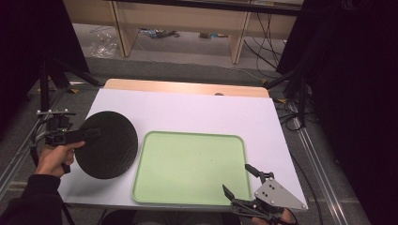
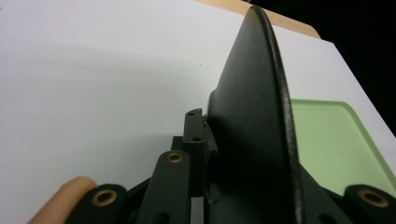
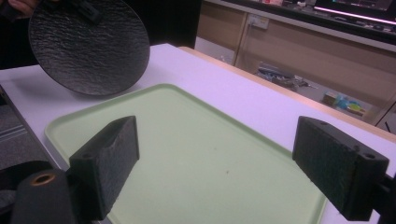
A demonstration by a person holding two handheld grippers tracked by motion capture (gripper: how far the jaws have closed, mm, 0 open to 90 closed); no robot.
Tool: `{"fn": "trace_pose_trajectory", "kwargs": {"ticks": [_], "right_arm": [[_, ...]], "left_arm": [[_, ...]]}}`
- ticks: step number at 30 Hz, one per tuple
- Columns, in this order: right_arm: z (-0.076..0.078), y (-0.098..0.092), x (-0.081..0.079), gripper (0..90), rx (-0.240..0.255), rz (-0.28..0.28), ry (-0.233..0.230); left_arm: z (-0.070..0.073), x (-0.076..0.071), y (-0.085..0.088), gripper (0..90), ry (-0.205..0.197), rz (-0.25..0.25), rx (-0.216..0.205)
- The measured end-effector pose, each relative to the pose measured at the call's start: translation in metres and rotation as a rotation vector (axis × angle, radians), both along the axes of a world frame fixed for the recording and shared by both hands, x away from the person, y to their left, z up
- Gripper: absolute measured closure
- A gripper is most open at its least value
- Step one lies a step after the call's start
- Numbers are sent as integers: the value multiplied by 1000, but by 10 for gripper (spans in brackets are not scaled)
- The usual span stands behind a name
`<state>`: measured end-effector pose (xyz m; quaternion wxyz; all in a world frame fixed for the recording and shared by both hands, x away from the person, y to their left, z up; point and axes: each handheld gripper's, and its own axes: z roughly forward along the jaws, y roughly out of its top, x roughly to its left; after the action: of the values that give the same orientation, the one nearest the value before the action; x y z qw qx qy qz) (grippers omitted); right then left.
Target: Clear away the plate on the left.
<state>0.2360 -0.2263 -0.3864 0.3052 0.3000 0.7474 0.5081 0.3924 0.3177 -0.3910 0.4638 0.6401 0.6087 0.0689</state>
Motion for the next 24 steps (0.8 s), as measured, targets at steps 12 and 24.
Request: {"fn": "trace_pose_trajectory", "kwargs": {"ticks": [12, 24], "right_arm": [[0, 1, 0, 155, -1, -4, 10], [-1, 1, 1, 154, -3, -2, 9]], "left_arm": [[9, -3, -20, 777, -14, -86, -65], [5, 3, -61, 774, 16, -195, -76]]}}
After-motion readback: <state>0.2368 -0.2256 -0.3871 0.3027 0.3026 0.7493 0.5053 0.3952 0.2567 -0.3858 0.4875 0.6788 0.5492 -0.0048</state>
